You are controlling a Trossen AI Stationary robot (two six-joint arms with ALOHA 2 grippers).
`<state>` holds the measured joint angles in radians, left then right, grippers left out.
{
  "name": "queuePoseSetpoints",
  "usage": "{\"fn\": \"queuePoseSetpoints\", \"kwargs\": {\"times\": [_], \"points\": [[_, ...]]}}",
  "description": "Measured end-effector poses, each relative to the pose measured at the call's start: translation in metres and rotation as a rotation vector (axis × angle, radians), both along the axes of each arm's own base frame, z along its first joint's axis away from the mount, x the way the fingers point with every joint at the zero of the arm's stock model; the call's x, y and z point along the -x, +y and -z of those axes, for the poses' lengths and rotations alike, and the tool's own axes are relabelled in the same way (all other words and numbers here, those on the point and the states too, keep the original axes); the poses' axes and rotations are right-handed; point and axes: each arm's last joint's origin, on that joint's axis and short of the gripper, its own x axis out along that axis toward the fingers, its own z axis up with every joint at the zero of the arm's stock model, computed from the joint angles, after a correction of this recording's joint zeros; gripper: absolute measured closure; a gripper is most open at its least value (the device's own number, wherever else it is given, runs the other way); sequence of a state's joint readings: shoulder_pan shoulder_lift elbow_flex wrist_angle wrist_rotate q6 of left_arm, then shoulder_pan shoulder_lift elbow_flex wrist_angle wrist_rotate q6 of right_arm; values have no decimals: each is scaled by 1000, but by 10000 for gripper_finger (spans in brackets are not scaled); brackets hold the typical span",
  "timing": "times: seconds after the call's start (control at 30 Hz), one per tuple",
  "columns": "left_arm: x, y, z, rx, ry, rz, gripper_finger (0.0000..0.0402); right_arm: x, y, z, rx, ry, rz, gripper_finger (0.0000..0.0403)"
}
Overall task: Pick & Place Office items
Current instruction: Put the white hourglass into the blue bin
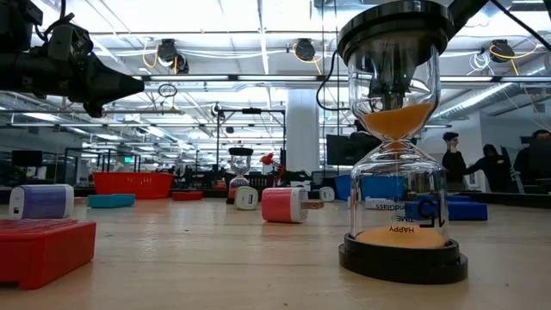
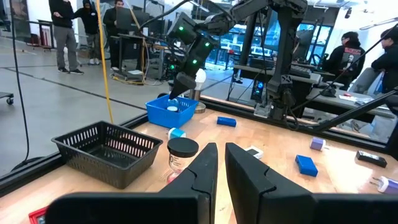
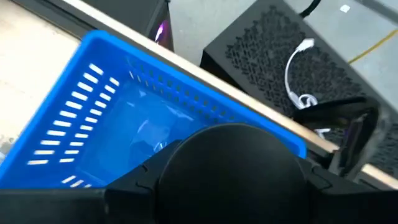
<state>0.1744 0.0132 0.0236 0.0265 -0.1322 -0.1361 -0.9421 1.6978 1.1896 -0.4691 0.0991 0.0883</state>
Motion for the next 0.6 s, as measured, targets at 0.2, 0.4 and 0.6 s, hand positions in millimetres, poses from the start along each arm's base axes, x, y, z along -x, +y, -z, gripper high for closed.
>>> {"fn": "queuePoseSetpoints", "kwargs": {"times": [0.2,0.4,0.6], "points": [[0,0,0,0,0,0,362,0,-1,0,6,-2,-2,218],[0,0,0,0,-1,0,362,0,1,6,6,-3,-3,218],[0,0,0,1,-1,0,362,2,3,10,-1,1,-1,218]]}}
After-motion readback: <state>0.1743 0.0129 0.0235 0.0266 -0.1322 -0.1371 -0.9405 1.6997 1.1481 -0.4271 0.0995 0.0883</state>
